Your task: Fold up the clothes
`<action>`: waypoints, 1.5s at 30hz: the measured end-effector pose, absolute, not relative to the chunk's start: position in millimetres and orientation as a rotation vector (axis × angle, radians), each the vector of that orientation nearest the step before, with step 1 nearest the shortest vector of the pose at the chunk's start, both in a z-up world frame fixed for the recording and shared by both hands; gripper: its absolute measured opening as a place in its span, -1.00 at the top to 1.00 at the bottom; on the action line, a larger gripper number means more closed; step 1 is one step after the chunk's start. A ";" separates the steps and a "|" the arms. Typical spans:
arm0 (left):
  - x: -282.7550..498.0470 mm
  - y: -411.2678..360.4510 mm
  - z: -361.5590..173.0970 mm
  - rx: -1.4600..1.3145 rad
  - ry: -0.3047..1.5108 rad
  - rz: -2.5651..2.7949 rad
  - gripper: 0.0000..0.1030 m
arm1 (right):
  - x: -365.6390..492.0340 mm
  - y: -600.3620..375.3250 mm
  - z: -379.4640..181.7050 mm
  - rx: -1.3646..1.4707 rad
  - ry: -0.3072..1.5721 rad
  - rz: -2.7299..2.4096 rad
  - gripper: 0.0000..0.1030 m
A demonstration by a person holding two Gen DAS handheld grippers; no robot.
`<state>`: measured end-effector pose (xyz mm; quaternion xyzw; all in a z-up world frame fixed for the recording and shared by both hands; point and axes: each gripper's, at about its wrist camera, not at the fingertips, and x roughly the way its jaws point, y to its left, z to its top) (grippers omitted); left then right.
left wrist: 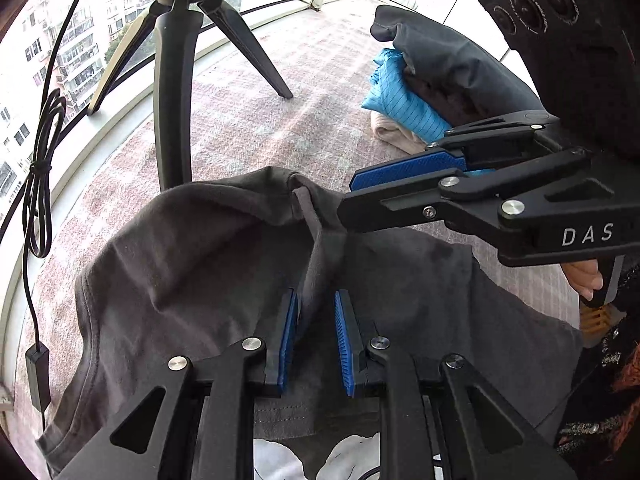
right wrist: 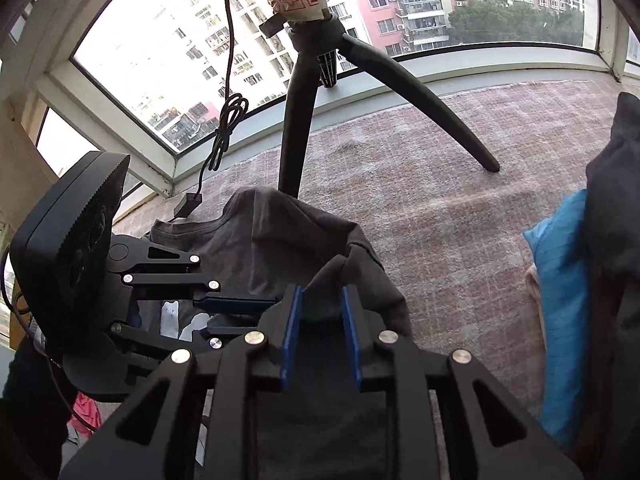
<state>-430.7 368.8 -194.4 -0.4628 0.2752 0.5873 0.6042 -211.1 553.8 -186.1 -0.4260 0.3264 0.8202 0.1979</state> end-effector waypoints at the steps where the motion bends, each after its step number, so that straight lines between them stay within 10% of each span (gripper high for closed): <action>1: -431.7 369.0 -195.0 -1.077 0.620 1.356 0.52 | -213.7 553.4 -185.2 -1.204 0.906 2.285 0.57; 14: -405.1 360.4 -200.7 -1.042 0.490 1.285 0.70 | -243.5 542.5 -213.0 -1.362 0.870 2.230 0.47; 17: -407.9 355.5 -199.9 -1.053 0.481 1.296 0.70 | -240.7 540.6 -221.6 -1.401 0.805 2.222 0.91; 23: -420.6 336.0 -195.8 -1.068 0.522 1.324 0.59 | -219.2 546.8 -208.5 -1.290 0.856 2.289 0.94; 41: -462.4 356.4 -171.0 -1.091 0.529 1.355 0.36 | -197.4 554.8 -177.9 -1.159 0.832 2.350 0.92; 45: -459.2 367.3 -189.6 -1.120 0.544 1.322 0.36 | -202.9 565.1 -186.3 -1.175 0.915 2.287 0.65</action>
